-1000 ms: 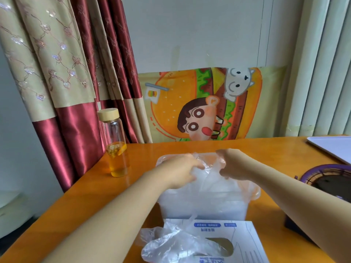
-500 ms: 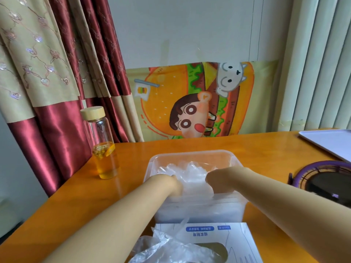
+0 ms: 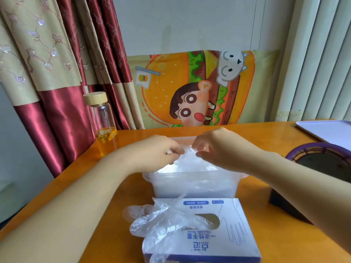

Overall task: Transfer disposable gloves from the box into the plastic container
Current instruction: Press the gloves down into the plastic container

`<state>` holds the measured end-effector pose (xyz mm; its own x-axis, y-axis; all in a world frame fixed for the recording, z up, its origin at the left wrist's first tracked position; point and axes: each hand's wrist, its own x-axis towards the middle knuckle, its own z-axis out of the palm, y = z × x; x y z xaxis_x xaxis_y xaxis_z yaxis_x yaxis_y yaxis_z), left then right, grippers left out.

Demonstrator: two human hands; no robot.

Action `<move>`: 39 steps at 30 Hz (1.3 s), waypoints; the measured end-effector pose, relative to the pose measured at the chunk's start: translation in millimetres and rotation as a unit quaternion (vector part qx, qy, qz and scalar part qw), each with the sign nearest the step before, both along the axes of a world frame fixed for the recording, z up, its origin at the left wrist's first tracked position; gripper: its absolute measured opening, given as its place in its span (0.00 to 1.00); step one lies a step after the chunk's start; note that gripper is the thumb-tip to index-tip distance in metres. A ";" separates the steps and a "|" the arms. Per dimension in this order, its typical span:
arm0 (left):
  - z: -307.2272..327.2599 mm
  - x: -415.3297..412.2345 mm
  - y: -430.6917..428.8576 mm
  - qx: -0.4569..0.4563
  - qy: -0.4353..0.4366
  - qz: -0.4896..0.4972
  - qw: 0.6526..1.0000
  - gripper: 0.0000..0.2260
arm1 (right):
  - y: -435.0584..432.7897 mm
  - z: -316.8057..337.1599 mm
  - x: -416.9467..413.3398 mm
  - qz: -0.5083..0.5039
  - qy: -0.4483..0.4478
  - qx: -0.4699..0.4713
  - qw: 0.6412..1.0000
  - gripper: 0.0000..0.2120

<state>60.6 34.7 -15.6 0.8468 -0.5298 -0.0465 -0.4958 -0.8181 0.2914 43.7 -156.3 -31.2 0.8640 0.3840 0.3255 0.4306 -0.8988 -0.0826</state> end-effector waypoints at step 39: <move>-1.6 -28.5 32.2 -0.451 -0.031 0.147 0.880 0.15 | -4.7 4.3 -61.8 0.029 -0.010 0.252 0.967 0.18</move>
<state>32.1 66.9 -17.2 0.9396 -0.0856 0.3315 -0.3392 -0.3634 0.8677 -18.0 -161.0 -26.9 0.8377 0.2199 0.4998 0.4849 -0.7205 -0.4957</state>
